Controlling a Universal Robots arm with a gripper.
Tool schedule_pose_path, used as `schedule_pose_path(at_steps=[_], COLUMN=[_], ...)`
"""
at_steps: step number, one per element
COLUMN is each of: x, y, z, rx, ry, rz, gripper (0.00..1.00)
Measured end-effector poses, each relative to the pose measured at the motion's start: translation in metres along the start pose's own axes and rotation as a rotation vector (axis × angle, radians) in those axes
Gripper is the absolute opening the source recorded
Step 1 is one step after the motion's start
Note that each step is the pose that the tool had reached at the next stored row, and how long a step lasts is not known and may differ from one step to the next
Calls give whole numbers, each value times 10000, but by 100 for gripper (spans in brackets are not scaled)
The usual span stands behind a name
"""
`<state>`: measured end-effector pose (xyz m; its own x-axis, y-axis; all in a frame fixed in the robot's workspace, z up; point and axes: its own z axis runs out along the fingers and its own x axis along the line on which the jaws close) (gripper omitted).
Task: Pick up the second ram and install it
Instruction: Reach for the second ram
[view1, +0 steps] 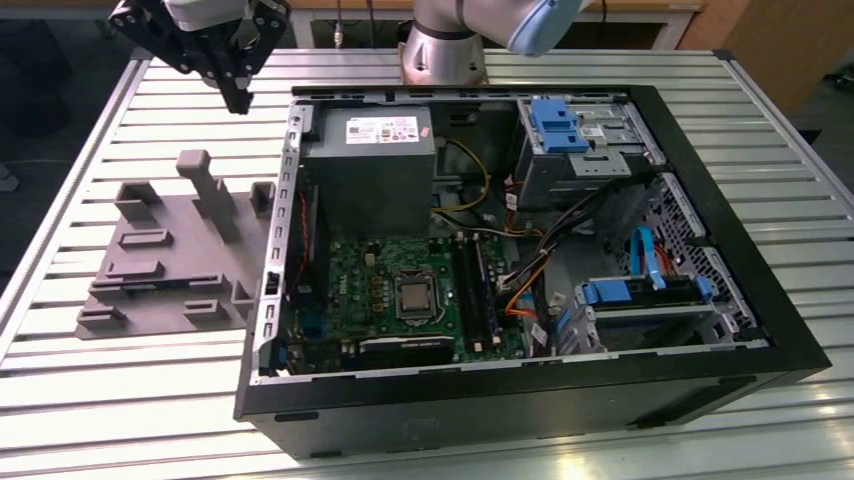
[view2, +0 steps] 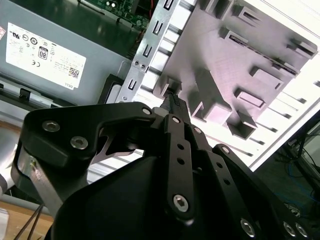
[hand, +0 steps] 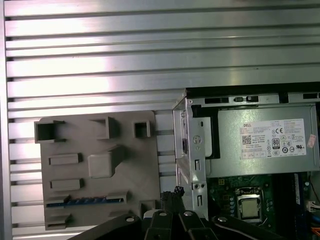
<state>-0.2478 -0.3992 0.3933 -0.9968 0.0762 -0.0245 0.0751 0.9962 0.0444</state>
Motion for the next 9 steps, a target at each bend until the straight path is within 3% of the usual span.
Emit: schedule_pose_path(at_steps=[9], x=[36], y=[-3], z=[-1], rx=[0], ry=[0], rz=[0], gripper=[11])
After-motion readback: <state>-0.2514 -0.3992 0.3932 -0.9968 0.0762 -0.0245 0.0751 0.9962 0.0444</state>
